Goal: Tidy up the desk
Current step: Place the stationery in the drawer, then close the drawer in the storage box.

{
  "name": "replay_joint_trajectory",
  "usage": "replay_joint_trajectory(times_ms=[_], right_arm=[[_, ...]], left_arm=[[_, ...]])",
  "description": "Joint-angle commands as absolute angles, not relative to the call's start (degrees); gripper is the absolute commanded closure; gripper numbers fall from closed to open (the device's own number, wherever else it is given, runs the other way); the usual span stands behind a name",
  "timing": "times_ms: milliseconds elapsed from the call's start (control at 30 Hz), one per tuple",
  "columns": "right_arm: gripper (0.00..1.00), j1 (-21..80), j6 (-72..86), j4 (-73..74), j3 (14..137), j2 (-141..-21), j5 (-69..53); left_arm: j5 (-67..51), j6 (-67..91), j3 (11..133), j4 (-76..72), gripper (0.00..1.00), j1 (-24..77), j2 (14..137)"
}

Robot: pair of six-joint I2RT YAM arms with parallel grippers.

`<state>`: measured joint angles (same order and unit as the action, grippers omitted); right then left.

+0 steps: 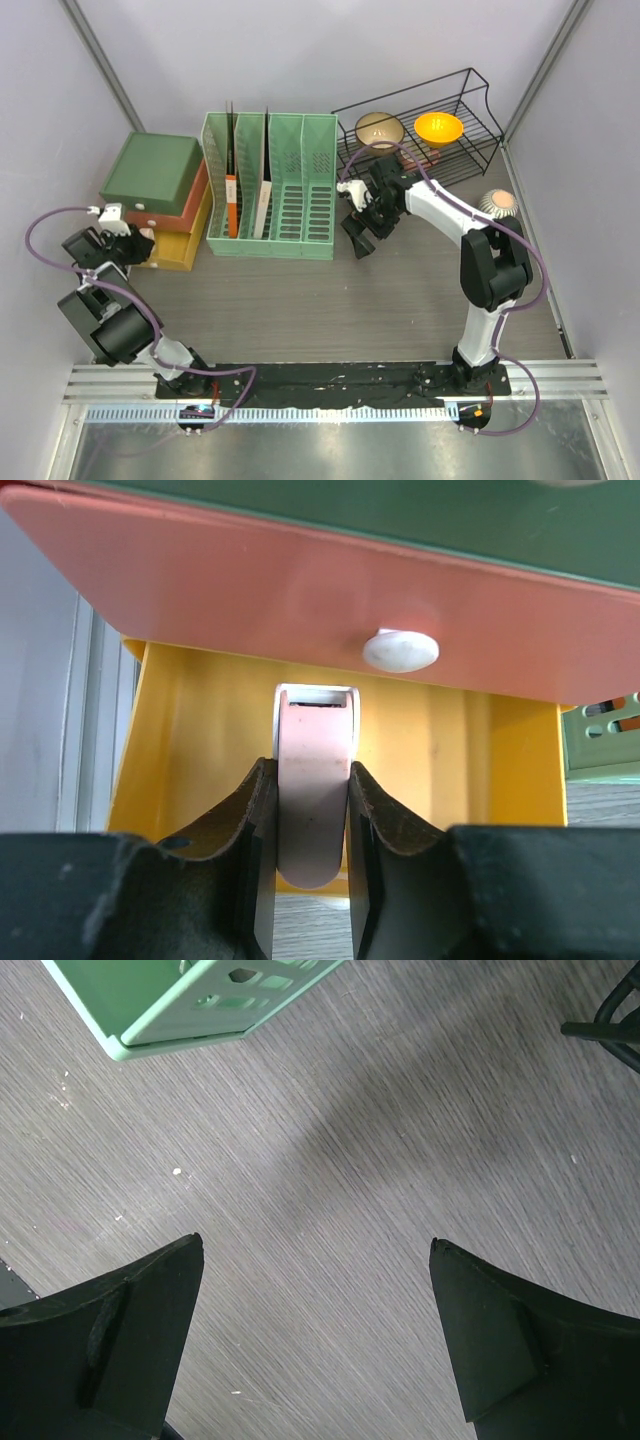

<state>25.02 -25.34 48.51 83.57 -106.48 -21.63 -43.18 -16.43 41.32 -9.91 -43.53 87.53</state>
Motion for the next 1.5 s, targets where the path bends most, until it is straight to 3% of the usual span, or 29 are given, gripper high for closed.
replay_joint_trajectory(times_ms=[0, 133, 500, 700, 1067, 1467], right_arm=[[0.00, 25.0, -26.2, 49.0, 83.9, -106.6, -22.7], [0.00, 25.1, -26.3, 49.1, 83.8, -106.5, -22.8], [0.00, 25.1, -26.4, 49.5, 84.0, -106.4, -23.0], [0.00, 25.1, -26.5, 49.7, 83.8, -106.6, -23.2], [0.00, 25.1, -26.9, 50.3, 83.9, -107.4, -23.6], [0.00, 25.2, -26.8, 50.5, 84.2, -107.9, -23.6]], left_arm=[[-43.0, -15.9, 42.7, -13.6, 0.69, -43.7, 88.2], [-43.2, -15.7, 43.4, -13.3, 0.58, -43.7, 88.2], [-45.5, -12.2, 40.9, -16.9, 0.41, -43.8, 83.3], [-47.0, -12.7, 39.2, -13.5, 0.41, -43.9, 74.1], [-44.5, -30.0, 41.5, 15.5, 0.41, -48.2, 67.9], [-41.0, -36.2, 40.0, 17.9, 0.41, -48.9, 71.8]])
